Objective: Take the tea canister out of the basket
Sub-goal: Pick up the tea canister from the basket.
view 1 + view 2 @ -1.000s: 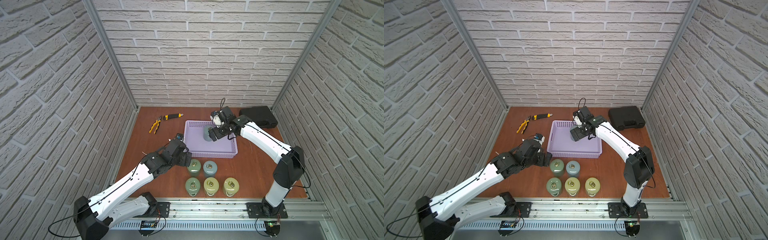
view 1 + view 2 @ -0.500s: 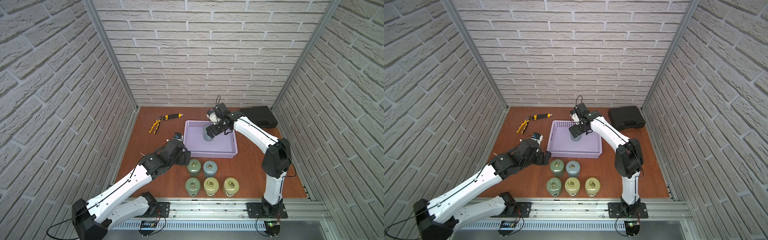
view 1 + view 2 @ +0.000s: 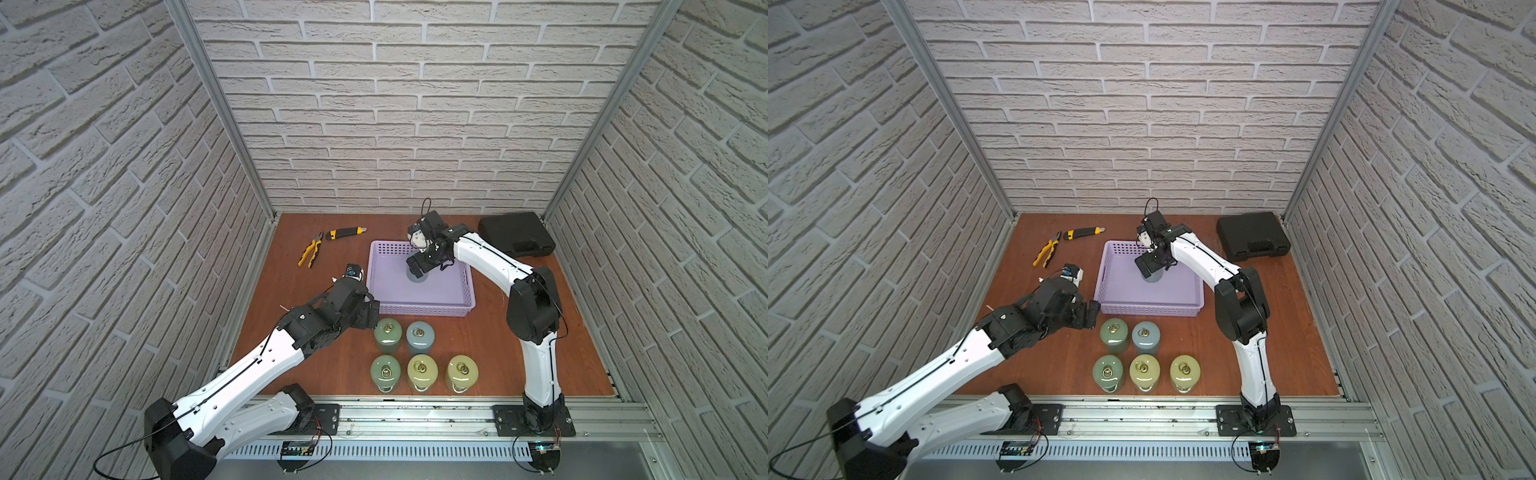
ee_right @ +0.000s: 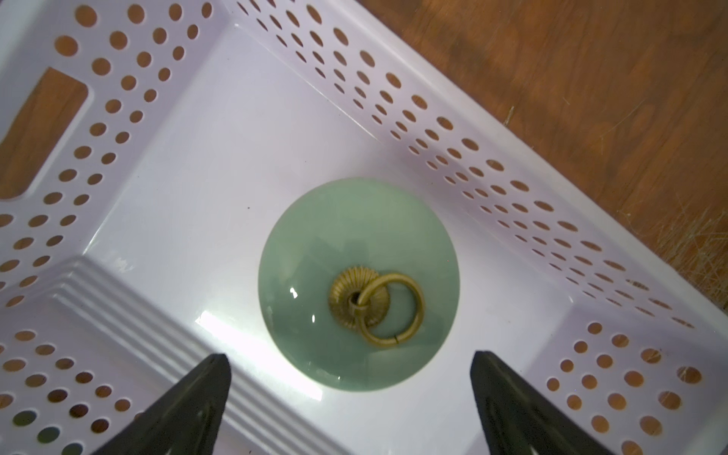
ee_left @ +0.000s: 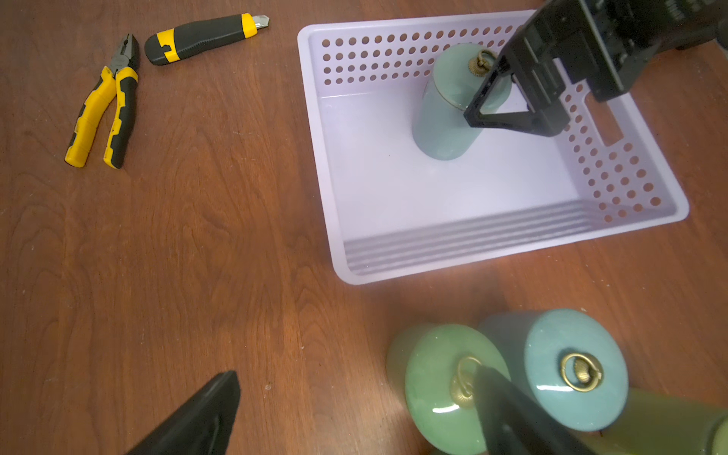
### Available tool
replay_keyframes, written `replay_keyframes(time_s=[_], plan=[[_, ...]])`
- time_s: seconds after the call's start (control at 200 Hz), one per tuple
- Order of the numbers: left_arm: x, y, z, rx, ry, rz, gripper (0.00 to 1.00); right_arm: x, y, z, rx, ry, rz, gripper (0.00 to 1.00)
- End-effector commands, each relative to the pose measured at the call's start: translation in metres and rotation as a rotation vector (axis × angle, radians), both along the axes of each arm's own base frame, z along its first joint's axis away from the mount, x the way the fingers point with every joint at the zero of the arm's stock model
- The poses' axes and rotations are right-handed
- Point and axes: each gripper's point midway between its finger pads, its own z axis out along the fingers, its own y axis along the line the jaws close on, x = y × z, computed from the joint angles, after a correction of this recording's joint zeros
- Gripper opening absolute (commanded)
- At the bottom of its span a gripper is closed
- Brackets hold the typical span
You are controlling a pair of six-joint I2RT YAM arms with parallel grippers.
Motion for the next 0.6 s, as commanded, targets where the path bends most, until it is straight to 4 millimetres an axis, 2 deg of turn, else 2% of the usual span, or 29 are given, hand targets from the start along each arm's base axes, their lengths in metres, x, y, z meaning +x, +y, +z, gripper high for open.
replay_keyframes(time_s=[0.0,0.335,0.595], plan=[[0.005,0.002,0.003,-0.004,-0.014,0.025,0.98,0.017,0.005,0.007,0.022,-0.05,-0.024,1.0],[0.006,0.004,0.002,0.002,-0.007,0.04,0.98,0.031,0.011,-0.006,0.014,-0.045,-0.031,0.99],[0.007,0.004,0.0,0.002,0.0,0.05,0.98,0.034,0.013,-0.015,0.006,-0.022,-0.029,0.97]])
